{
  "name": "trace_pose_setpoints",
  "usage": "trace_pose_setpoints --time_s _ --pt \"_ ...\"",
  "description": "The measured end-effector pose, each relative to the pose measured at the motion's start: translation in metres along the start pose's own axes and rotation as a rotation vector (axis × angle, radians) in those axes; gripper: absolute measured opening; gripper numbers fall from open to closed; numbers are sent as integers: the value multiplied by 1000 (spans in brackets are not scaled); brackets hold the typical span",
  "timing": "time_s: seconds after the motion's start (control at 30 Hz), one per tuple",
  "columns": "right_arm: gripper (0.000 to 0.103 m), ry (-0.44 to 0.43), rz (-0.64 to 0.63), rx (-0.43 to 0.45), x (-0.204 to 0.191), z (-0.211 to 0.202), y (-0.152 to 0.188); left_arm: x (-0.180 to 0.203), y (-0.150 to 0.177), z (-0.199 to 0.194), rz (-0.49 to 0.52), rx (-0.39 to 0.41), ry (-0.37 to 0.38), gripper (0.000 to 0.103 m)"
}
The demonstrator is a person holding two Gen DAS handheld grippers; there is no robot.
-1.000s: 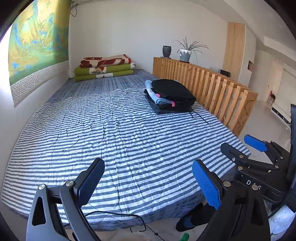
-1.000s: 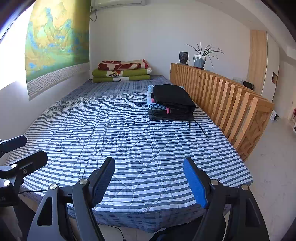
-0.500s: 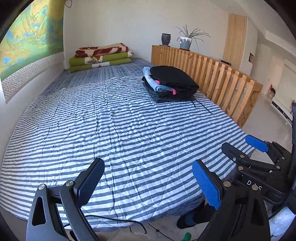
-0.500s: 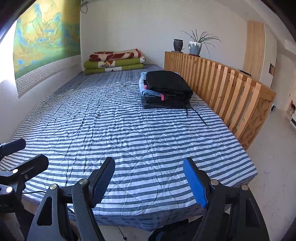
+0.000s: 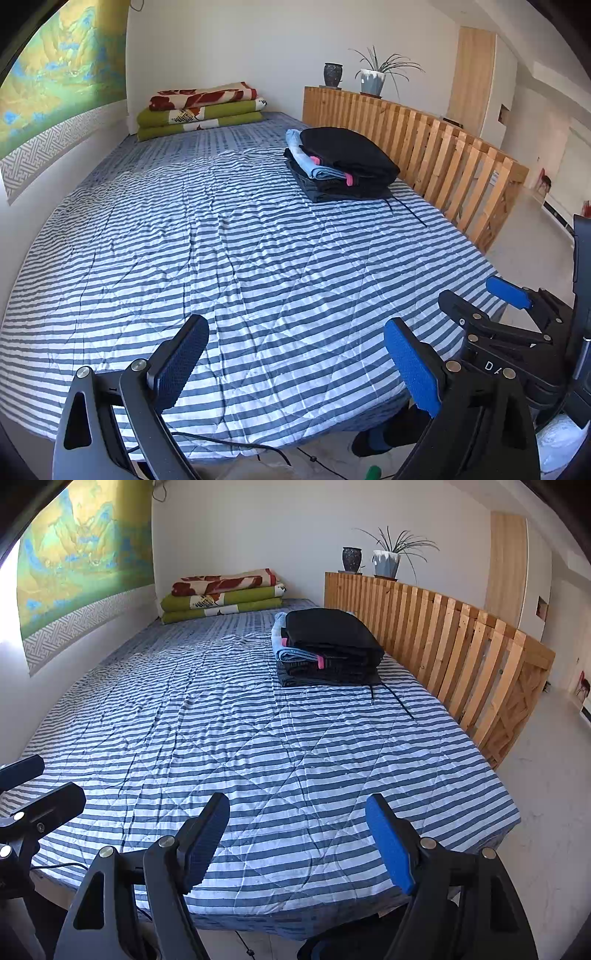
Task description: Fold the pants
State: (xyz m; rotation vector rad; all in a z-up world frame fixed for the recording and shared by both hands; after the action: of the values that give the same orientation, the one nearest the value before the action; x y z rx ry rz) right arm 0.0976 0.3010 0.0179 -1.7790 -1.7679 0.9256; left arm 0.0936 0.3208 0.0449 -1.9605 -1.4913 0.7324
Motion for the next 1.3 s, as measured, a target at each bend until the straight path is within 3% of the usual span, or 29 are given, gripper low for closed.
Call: trace_pose_setpoints --time_s 1.3 --pt "73 -4 -8 -32 -13 9 8 -12 11 17 -32 -23 -8 98"
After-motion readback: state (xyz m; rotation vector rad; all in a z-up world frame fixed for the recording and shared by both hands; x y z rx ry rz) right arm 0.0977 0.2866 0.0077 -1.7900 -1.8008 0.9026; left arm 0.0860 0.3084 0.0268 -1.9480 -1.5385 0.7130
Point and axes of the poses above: each gripper's, at about its wrist camera, not at the fingertips, and z roughly the way its jaws point, x to its right, y to its underside, the point moved 2 cm from there along z, roughly the way its jaws point, and after that the axes turned 12 degrees about -y, right-handed, at the moved point
